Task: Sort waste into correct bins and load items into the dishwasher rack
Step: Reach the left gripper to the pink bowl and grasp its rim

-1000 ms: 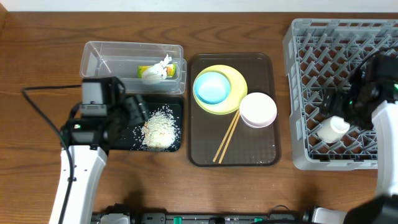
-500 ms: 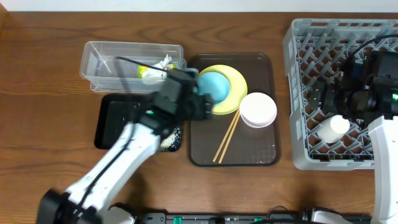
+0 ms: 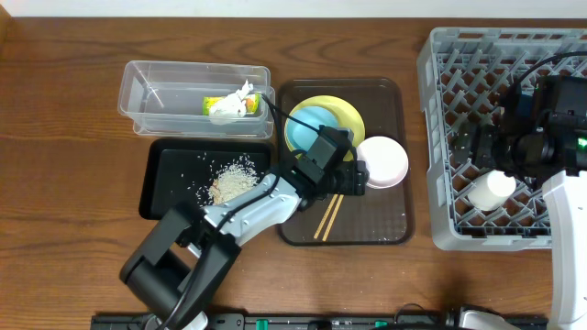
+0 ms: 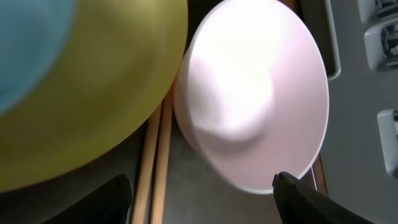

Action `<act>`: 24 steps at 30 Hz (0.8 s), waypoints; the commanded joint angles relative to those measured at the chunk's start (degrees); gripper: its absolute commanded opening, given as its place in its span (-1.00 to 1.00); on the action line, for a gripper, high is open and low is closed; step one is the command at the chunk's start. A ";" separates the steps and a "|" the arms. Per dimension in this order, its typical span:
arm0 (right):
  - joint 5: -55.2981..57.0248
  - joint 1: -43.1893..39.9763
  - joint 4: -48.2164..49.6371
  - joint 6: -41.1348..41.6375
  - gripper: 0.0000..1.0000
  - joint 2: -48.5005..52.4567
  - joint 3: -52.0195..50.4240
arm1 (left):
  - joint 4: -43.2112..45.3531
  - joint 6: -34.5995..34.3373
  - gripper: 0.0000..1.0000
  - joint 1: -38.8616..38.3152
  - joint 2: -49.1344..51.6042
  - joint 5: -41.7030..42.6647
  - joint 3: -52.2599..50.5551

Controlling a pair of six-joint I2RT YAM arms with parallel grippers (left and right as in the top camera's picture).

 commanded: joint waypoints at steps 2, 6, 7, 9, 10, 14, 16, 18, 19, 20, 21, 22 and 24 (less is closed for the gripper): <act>-0.31 0.42 -0.02 -0.72 0.95 0.13 0.59 | 1.18 -1.03 0.43 -0.13 1.70 -1.16 0.37; -0.31 0.42 -0.02 -0.70 0.96 0.13 0.59 | 1.31 -1.14 0.29 -0.15 3.06 -2.10 0.37; -0.31 0.42 -0.04 -0.72 0.96 0.13 0.59 | 1.33 -1.14 0.26 -0.15 3.30 -2.08 0.37; -0.31 0.42 -0.04 -0.70 0.95 0.13 0.59 | 1.33 -1.09 0.25 -0.20 3.43 -2.10 0.37; -0.31 0.42 -0.04 -0.72 0.95 0.13 0.59 | 1.57 -1.09 0.25 -0.22 3.45 -2.08 0.37; -0.31 0.42 -0.04 -0.70 0.96 0.13 0.59 | 3.02 -1.09 0.17 -0.44 3.45 -2.08 0.37; -0.31 0.42 -0.09 -0.72 0.95 0.13 0.57 | 3.74 -1.11 0.05 -0.63 3.45 -2.08 0.37; -0.31 0.42 -0.17 -0.72 0.96 0.13 0.57 | 3.96 -1.11 0.00 -0.81 3.45 -2.10 0.37; -0.31 0.42 -0.22 -0.72 0.96 0.13 0.57 | 3.89 -1.09 -0.04 -0.85 3.45 -2.10 0.37; -0.31 0.42 -0.24 -0.72 0.96 0.13 0.57 | 3.82 -1.09 -0.09 -0.92 3.45 -2.08 0.37; -0.31 0.44 -0.26 -0.72 0.96 0.13 0.57 | 3.67 -1.09 -0.10 -0.96 3.48 -2.10 0.37; -0.31 0.42 -0.26 -0.70 0.96 0.13 0.57 | 3.63 -1.09 -0.10 -1.03 3.48 -2.10 0.37; -0.31 0.42 -0.26 -0.72 0.96 0.13 0.57 | 3.67 -1.09 -0.10 -1.18 3.48 -2.10 0.28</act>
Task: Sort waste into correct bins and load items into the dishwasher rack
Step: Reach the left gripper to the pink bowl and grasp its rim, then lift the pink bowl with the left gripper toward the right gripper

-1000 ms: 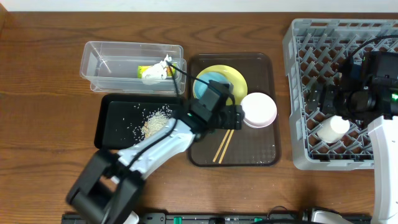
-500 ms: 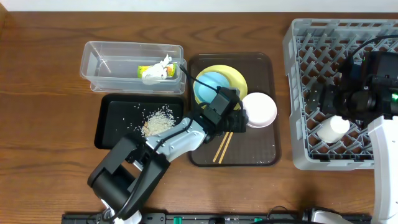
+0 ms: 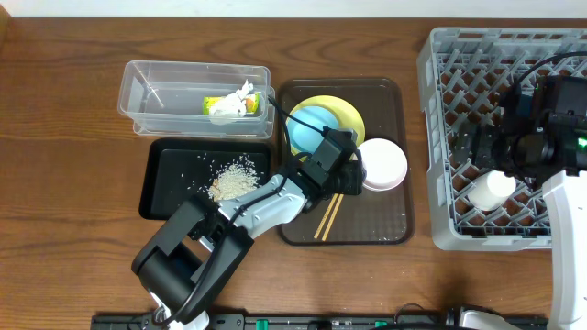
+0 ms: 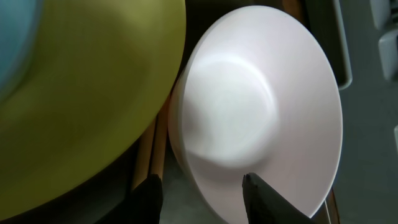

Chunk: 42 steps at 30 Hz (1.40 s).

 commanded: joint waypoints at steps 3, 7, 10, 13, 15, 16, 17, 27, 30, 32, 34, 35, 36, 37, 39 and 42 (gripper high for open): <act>-0.31 0.42 -0.09 -0.70 0.96 0.13 0.57 | -0.04 -0.07 -0.24 -0.44 0.66 -0.55 0.28; -0.31 0.42 -0.28 -0.72 0.96 0.13 0.57 | -0.07 -0.07 -0.31 -0.44 0.66 -0.55 0.28; -0.31 0.42 -0.52 -0.72 0.96 0.13 0.57 | -0.42 -0.07 -0.35 -0.48 0.66 -0.55 0.26; -0.31 0.42 -0.52 -0.70 0.96 0.13 0.59 | -0.70 -0.09 -0.40 -0.48 0.76 -0.55 0.20; -0.31 0.42 -0.52 -0.70 0.96 0.13 0.59 | -0.72 -0.09 -0.43 -0.48 0.92 -0.55 0.20; -0.31 0.42 -0.52 -0.70 0.96 0.13 0.57 | -0.87 -0.09 -0.45 -0.48 1.01 -0.52 0.20; -0.31 0.42 -0.52 -0.72 0.96 0.13 0.57 | -0.96 -0.09 -0.47 -0.48 1.09 -0.55 0.20; -0.31 0.42 -0.52 -0.72 0.97 0.13 0.57 | -3.52 -0.07 -0.78 -0.48 2.36 -0.52 0.20; -0.31 0.42 -0.55 -0.72 0.96 0.13 0.57 | -3.52 -0.07 -0.87 -0.46 2.36 -0.50 0.20; -0.31 0.42 -0.55 -0.72 0.96 0.13 0.59 | -3.54 -0.07 -0.88 -0.42 2.29 -0.48 0.22; -0.31 0.42 -0.52 -0.72 0.97 0.13 0.57 | -3.56 -0.07 -0.88 -0.35 1.95 -0.28 0.22; -0.28 0.42 -0.50 -0.72 0.97 0.13 0.59 | -3.76 -0.07 -0.88 -0.31 1.40 -0.15 0.22; -0.31 0.42 -0.52 -0.72 0.97 0.13 0.57 | -3.82 -0.04 -0.87 -0.15 0.98 -0.02 0.22; -0.28 0.42 -0.52 -0.72 0.97 0.13 0.57 | -4.13 -0.04 -0.88 0.04 0.04 0.57 0.22; -0.31 0.42 -0.50 -0.72 0.99 0.13 0.57 | -5.53 -0.02 -0.88 0.81 -2.21 0.81 0.22; -0.33 0.42 -0.46 -0.72 0.98 0.13 0.57 | -9.25 0.22 -0.88 2.86 -7.19 0.74 0.22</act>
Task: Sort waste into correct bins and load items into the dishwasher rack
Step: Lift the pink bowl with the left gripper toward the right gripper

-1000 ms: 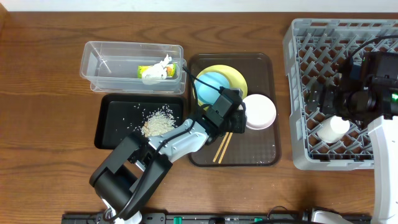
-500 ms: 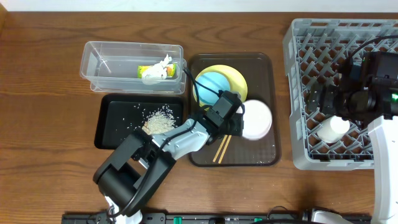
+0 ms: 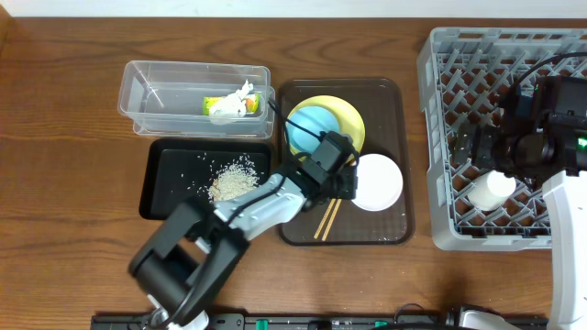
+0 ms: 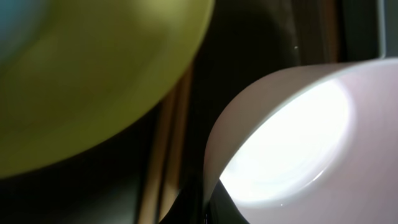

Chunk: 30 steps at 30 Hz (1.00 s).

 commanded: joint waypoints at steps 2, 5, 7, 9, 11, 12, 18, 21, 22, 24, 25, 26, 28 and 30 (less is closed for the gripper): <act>-0.37 0.44 -0.04 -0.70 0.99 0.13 0.57 | -3.82 1.79 -0.87 3.74 -9.31 -0.22 -0.04; -0.81 0.44 -0.07 -0.70 0.96 0.13 0.57 | -7.19 4.83 -0.88 5.68 -14.91 -1.97 -0.04; -2.75 0.44 -0.07 -0.74 0.96 0.13 0.57 | -9.86 6.64 -0.88 6.54 -18.23 -4.96 -0.04; -4.68 0.66 -0.02 -1.16 0.95 0.13 0.57 | -12.85 7.45 -0.86 6.86 -20.79 -8.26 -0.04; -5.31 1.07 0.02 -1.20 0.94 0.13 0.57 | -14.95 7.48 -0.88 6.84 -21.86 -9.99 -0.04; -6.12 1.46 0.02 -2.08 0.90 0.13 0.57 | -15.80 7.43 -0.88 6.84 -21.97 -10.05 -0.04; -13.11 6.56 0.04 -4.98 0.47 0.15 0.57 | -17.59 7.41 -0.88 6.73 -21.51 -10.16 -0.04; -13.16 11.13 0.17 -4.98 0.26 0.17 0.55 | -17.59 7.39 -0.88 6.73 -21.51 -10.88 -0.04; -13.14 12.83 0.39 -4.98 0.18 0.28 0.55 | -17.64 7.41 -0.88 6.73 -21.51 -10.91 -0.04; -12.90 15.91 0.98 -4.96 0.05 0.68 0.55 | -17.64 7.39 -0.88 6.73 -21.51 -10.88 -0.04; -12.15 17.59 1.42 -4.94 0.03 0.98 0.55 | -17.64 7.41 -0.88 6.73 -21.51 -10.88 -0.04; -11.43 18.97 1.81 -4.79 -0.05 1.36 0.55 | -17.64 7.39 -0.88 6.73 -21.51 -10.88 -0.04; -9.27 21.75 2.67 -3.19 -0.10 2.25 0.55 | -17.64 7.39 -0.88 6.73 -21.51 -10.88 -0.04; -7.56 24.28 3.67 -1.57 -0.17 3.39 0.55 | -17.64 7.41 -0.88 6.73 -21.51 -10.88 -0.04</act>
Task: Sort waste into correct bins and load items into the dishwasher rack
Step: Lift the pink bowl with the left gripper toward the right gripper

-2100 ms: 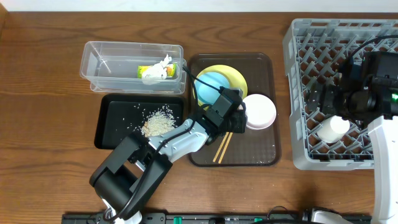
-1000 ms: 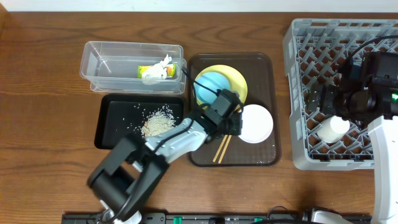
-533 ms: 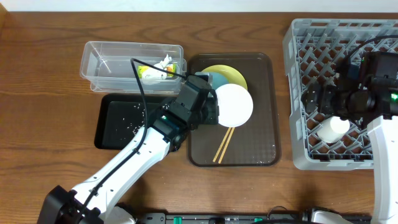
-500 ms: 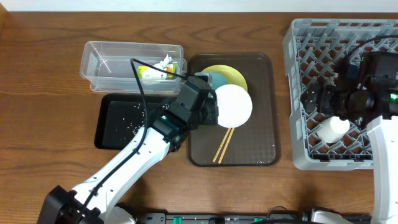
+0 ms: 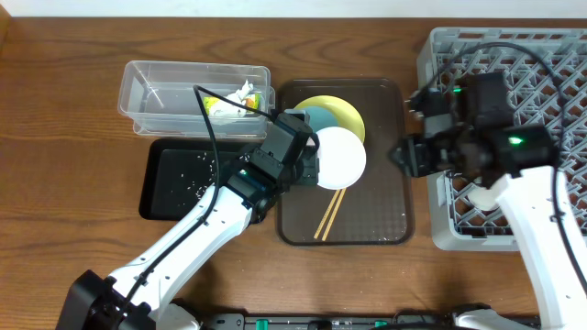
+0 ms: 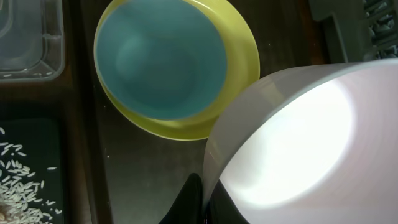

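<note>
My left gripper (image 5: 312, 167) is shut on the rim of the white bowl (image 5: 340, 158) and holds it tilted above the brown tray (image 5: 394, 229). In the left wrist view the bowl (image 6: 298, 143) fills the right side, its rim pinched at the left gripper (image 6: 205, 185). Below it sit the blue bowl (image 6: 161, 59) and the yellow plate (image 6: 245, 74) under that bowl. Wooden chopsticks (image 5: 328, 216) lie on the tray. My right gripper (image 5: 404, 154) hangs over the tray's right edge, beside the grey dishwasher rack (image 5: 550, 55); its jaws cannot be made out.
A clear bin (image 5: 156, 92) at the back left holds crumpled paper and a wrapper. A black tray (image 5: 170, 188) with scattered rice lies in front of it. A white cup (image 5: 481, 194) stands in the rack behind the right arm.
The white bowl is now lifted off the tray and further left, beside the yellow plate. The right arm has come from over the rack to the tray's right edge.
The left gripper stood open beside the white bowl resting on the tray, then closer with its fingers either side of the rim. Then it was shut on the rim with the bowl shifted slightly. Now the bowl is raised, and the right arm has come beside the tray.
</note>
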Action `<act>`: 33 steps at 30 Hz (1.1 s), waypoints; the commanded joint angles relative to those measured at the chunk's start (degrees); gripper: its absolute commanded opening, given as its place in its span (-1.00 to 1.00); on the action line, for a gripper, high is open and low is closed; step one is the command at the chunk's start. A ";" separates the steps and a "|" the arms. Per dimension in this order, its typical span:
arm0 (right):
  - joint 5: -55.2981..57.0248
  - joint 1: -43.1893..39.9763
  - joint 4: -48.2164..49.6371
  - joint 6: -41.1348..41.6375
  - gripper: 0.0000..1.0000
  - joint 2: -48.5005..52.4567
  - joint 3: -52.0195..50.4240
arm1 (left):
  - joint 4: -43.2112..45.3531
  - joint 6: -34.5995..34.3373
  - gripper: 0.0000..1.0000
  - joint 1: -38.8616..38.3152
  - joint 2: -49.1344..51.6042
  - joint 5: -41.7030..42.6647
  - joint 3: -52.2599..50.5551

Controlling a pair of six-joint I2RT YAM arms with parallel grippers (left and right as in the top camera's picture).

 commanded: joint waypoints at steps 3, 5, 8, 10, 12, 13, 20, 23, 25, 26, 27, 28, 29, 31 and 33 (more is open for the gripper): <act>3.17 6.23 2.45 3.96 -0.21 3.65 0.55 | -0.11 0.74 -0.88 -0.02 0.02 -0.87 0.04; 3.23 7.72 3.63 4.94 -0.27 5.05 0.55 | -0.11 0.74 -0.88 -0.02 0.02 -0.87 0.04; 5.79 9.38 5.05 7.65 -0.29 7.37 0.55 | -0.11 0.74 -0.88 -0.02 0.02 -0.87 0.04; 6.84 10.29 5.73 8.63 -0.38 8.94 0.55 | -0.11 0.74 -0.88 -0.02 0.02 -0.87 0.04; 7.37 11.02 6.49 9.46 -0.54 10.38 0.55 | -0.11 0.74 -0.88 -0.02 0.02 -0.87 0.04; 7.43 11.32 6.95 9.70 -0.70 11.06 0.55 | -0.11 0.74 -0.88 -0.02 0.02 -0.87 0.04; 11.63 11.67 7.87 11.87 -0.98 11.47 0.55 | -0.11 0.74 -0.88 -0.02 0.02 -0.87 0.04; 15.50 11.67 7.91 12.22 -0.98 10.10 0.57 | -0.11 0.76 -0.86 -0.02 0.02 -0.90 0.04; 19.26 11.65 8.02 12.39 -0.98 8.61 0.59 | -0.11 0.79 -0.37 0.02 -0.04 -0.90 0.04; 21.51 11.63 8.17 12.57 -0.98 7.67 0.59 | -0.11 0.96 -0.11 0.11 -0.26 -0.90 0.07; 23.58 11.56 8.37 12.63 -0.98 6.88 0.59 | -0.13 2.03 -0.03 0.31 -0.66 -0.90 0.11; 26.08 11.43 8.63 12.63 -0.98 6.01 0.59 | -0.13 3.17 0.06 0.50 -1.14 -0.90 0.13; 28.59 11.28 8.98 12.66 -0.98 5.11 0.59 | -0.17 4.15 0.10 0.85 -1.97 -0.90 0.13; 33.46 10.95 9.79 12.63 -0.98 3.78 0.59 | -0.63 4.48 0.13 1.92 -4.13 -0.90 0.13; 37.81 10.56 10.84 12.61 -0.98 2.82 0.59 | -1.53 4.48 0.14 3.45 -6.64 -0.90 0.13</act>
